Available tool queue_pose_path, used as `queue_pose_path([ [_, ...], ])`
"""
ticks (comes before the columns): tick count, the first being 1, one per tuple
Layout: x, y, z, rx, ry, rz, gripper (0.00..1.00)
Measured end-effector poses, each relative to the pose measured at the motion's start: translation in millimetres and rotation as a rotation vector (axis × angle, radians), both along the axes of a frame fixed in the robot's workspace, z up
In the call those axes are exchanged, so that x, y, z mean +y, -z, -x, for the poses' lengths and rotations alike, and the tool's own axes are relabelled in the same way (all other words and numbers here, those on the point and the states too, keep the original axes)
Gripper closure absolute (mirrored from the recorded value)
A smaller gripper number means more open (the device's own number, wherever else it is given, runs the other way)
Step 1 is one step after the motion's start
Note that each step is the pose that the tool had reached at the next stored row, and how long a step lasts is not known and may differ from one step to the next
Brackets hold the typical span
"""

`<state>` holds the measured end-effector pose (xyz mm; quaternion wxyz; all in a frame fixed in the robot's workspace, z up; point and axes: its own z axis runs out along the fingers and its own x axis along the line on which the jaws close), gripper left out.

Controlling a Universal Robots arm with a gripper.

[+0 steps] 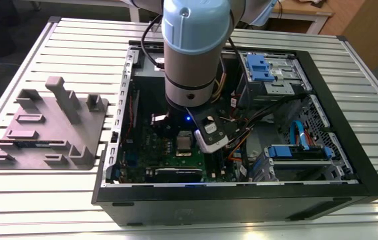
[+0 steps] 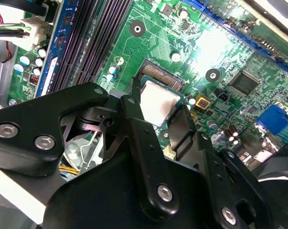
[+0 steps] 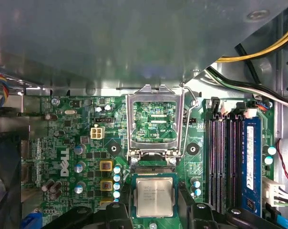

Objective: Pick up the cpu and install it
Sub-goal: 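Place the cpu into insertion slot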

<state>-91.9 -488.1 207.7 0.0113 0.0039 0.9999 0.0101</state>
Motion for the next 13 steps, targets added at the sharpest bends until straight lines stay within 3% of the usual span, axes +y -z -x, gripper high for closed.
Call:
queue_pose_path([
  [13, 0.1, 3.8, -0.1, -0.0003, 0.000, -0.0005, 0.53],
])
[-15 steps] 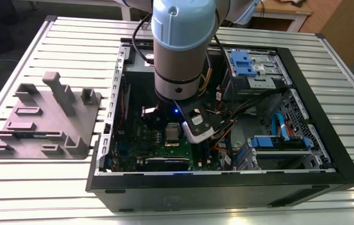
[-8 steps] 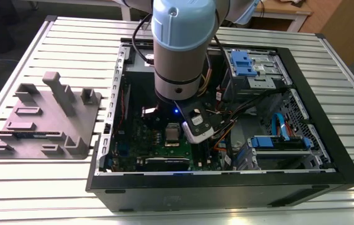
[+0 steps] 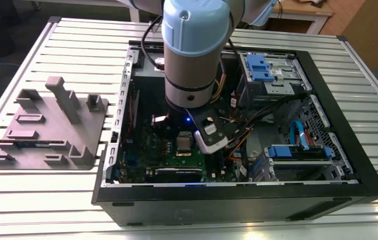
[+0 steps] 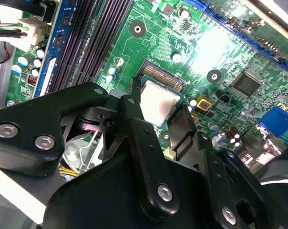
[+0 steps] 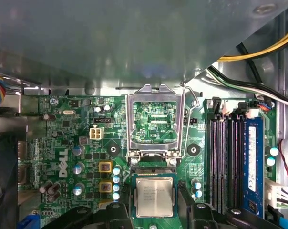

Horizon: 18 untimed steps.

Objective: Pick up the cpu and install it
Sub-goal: 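Place the cpu into insertion slot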

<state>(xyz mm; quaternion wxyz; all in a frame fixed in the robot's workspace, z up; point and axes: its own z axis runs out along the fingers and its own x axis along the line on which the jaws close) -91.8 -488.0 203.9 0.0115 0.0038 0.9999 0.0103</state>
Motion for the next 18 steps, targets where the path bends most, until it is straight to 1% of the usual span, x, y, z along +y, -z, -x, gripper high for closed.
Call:
queue_pose_path([
  [5, -0.1, 1.0, 0.0, 0.0001, 0.000, 0.0003, 0.53],
  [13, -2.5, 2.9, 0.0, 0.0001, 0.000, 0.0002, 0.53],
  [18, -2.7, 4.4, 0.0, 0.0001, 0.000, 0.0002, 0.53],
])
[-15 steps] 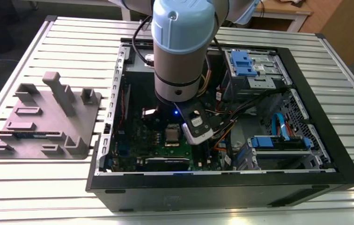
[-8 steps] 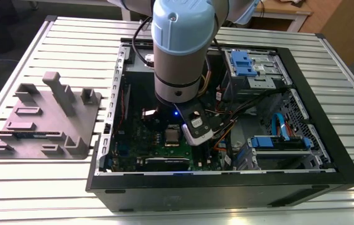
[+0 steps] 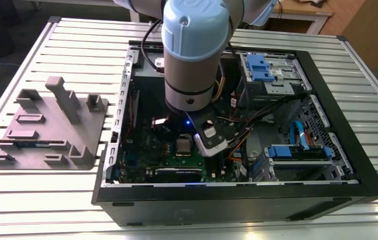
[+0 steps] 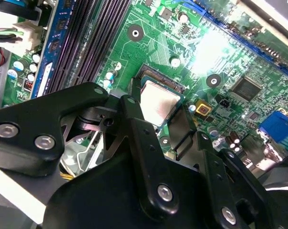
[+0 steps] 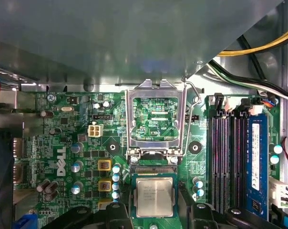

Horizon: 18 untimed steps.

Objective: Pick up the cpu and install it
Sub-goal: 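Place the cpu into insertion slot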

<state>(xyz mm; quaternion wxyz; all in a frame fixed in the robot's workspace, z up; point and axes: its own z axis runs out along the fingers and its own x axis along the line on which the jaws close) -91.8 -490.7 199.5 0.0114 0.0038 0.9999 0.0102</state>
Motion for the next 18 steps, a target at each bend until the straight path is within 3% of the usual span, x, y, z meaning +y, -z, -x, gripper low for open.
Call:
queue_pose_path([
  [6, 0.0, 4.1, 0.0, 0.0001, 0.000, 0.0001, 0.53],
  [18, 0.0, 6.2, -1.3, 0.0001, 0.000, -0.0002, 0.53],
])
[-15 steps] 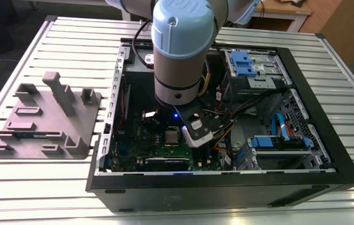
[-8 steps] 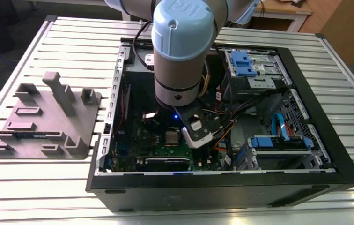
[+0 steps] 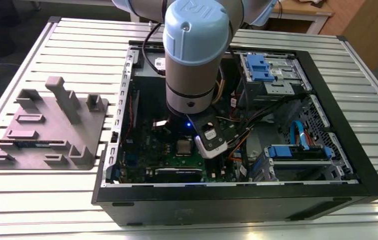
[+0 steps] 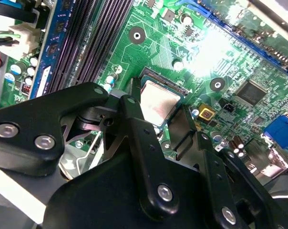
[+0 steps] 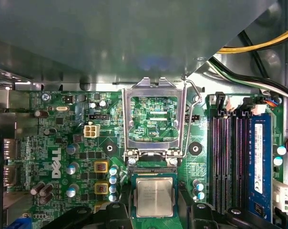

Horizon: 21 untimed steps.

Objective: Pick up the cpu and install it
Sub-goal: 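Place the cpu into insertion slot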

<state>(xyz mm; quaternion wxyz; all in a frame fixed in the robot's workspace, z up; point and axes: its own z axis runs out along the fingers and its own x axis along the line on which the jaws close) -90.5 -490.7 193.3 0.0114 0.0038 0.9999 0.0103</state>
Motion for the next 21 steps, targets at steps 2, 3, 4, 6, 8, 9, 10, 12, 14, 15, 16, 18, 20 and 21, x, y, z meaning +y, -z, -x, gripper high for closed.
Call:
queue_pose_path([
  [2, 0.0, 0.3, 2.1, 0.0000, 0.001, 0.0000, 0.53],
  [3, 0.0, 0.4, 2.6, 0.0001, 0.001, 0.0002, 0.53],
  [4, 0.0, 0.6, 2.6, 0.0001, 0.001, 0.0002, 0.53],
  [6, 0.0, 1.0, 2.3, 0.0002, 0.001, 0.0003, 0.53],
  [8, 0.0, 1.1, 2.0, 0.0002, 0.002, 0.0003, 0.53],
  [9, 0.0, 1.1, 1.6, 0.0001, 0.001, 0.0001, 0.53],
  [10, 0.0, 1.1, 1.6, 0.0001, 0.001, 0.0002, 0.53],
  [12, 0.0, 1.2, 0.2, 0.0001, 0.002, 0.0001, 0.53],
  [14, 0.0, 1.2, 0.1, 0.0002, 0.002, 0.0002, 0.53],
  [15, 0.0, 1.2, 0.1, 0.0002, 0.002, 0.0003, 0.53],
  [16, -0.1, 1.4, 0.1, 0.0002, 0.002, 0.0003, 0.53],
  [18, 0.0, 2.3, 0.1, 0.0001, 0.003, 0.0000, 0.53],
  [20, -0.2, 2.6, 0.2, 0.0001, 0.003, 0.0001, 0.53],
  [21, -0.3, 2.8, 0.2, 0.0001, 0.003, 0.0002, 0.53],
])
